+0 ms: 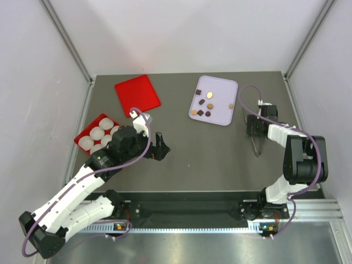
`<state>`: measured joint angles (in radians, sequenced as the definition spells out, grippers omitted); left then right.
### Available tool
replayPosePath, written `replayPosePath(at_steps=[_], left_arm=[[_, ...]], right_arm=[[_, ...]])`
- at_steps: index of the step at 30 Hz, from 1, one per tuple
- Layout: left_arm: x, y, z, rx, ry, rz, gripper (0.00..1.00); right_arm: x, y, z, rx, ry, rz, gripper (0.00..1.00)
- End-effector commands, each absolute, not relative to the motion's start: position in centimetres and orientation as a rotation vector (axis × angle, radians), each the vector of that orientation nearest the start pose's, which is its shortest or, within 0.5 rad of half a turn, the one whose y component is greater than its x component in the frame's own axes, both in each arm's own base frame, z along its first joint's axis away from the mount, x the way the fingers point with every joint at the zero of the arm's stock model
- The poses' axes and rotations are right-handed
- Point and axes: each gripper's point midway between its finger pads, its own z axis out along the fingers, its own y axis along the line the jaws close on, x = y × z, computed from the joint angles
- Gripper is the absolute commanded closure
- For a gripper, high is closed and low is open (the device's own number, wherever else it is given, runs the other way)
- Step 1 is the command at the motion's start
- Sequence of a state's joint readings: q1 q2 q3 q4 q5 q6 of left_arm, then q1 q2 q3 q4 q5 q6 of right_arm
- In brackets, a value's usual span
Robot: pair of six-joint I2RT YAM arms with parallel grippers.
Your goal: Pack the chocolate
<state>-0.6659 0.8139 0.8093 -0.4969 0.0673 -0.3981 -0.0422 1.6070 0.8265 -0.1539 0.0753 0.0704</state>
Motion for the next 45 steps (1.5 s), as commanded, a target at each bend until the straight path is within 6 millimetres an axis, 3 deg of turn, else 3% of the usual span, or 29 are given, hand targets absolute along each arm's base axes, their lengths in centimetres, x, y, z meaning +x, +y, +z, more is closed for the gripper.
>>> replayPosePath(at_steps=[1,3,4,7,8,9,15,16,25,33,40,45], left_arm=[[20.9,-20.1,23.0,0.326,2.046,-0.749,0.01],[20.8,-20.0,23.2,0.313,2.035,-0.752,0.01],[20.9,-19.9,23.1,0.306,2.034,-0.748,0.01],[20.8,-19.7,23.2,0.297,2.026,-0.745,0.01],[20.8,-19.7,23.4,0.297,2.022,-0.747,0.01],[20.8,-19.7,23.4,0.298,2.021,-0.746,0.01],[21.0,-19.2,23.8,0.313,2.011,-0.706,0.02],[21.0,-18.9,23.7,0.307,2.015,-0.692,0.02],[20.6,-18.3,23.5,0.295,2.054,-0.669,0.01],[21.4,-17.8,22.1,0.178,2.143,-0.612,0.01],[21.2,-18.1,22.1,0.219,2.11,-0.641,0.01],[20.9,-18.0,21.5,0.254,2.13,-0.62,0.01]], right_arm=[[36.0,-2.5,2.7,0.138,2.504,-0.094,0.26],[35.9,-2.4,3.9,0.156,2.481,-0.088,0.3],[36.4,-2.3,5.6,0.185,2.444,-0.074,0.32],[36.7,-2.1,8.1,0.196,2.45,-0.065,0.31],[35.7,-2.3,8.1,0.204,2.504,-0.089,0.31],[36.3,-2.4,9.4,0.205,2.492,-0.097,0.32],[35.2,-1.7,10.1,0.203,2.561,-0.103,0.34],[35.1,-0.7,10.7,0.173,2.546,-0.09,0.35],[34.7,-0.2,16.1,0.167,2.456,-0.061,0.39],[35.7,3.1,20.1,0.07,2.386,0.008,0.41],[38.8,7.7,21.5,-0.089,2.294,0.069,0.48],[41.1,8.4,20.1,-0.087,2.32,-0.003,0.53]])
